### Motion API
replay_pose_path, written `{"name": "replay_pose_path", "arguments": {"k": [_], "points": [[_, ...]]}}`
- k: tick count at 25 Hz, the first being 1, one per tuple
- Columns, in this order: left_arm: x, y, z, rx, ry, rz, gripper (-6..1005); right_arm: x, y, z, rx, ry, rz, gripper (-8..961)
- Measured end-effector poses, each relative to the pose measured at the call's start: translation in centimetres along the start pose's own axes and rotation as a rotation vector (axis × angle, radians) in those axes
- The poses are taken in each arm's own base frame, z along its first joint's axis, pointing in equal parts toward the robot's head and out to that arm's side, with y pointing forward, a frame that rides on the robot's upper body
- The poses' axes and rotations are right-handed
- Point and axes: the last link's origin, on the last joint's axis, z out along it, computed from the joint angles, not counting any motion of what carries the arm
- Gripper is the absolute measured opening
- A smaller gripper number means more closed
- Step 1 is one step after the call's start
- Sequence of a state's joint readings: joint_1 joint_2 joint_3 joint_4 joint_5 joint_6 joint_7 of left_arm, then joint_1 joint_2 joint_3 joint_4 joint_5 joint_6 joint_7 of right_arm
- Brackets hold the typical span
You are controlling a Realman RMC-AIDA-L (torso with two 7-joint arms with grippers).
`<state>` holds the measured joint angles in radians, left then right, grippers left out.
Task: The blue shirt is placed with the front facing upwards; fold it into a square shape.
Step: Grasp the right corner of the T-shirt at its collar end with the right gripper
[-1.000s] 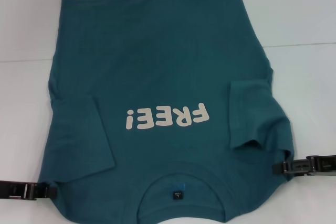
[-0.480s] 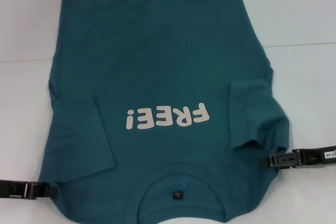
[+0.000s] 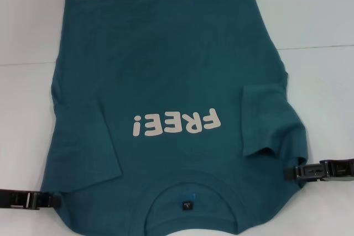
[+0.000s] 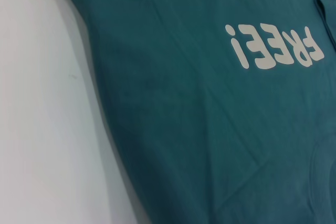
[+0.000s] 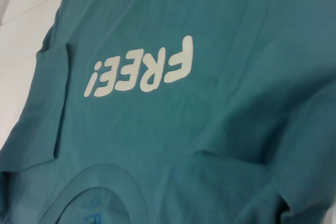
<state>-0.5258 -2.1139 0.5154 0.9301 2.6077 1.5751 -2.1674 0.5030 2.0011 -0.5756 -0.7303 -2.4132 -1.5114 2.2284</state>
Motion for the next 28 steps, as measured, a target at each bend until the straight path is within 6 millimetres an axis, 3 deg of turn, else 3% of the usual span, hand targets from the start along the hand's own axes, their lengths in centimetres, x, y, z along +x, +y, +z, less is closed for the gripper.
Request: {"name": "replay_pose_path", "arguments": {"k": [18,28], "points": [[0.2,0.1,0.0,-0.002,0.001,0.003,28,0.5,0.3,0.2,-0.023,0.015,-0.003,939],[0.3,0.1,0.0,-0.002,0.001,0.007,27,-0.2,0.9,1.0,-0.03,-0.008,-0.013,938]]}}
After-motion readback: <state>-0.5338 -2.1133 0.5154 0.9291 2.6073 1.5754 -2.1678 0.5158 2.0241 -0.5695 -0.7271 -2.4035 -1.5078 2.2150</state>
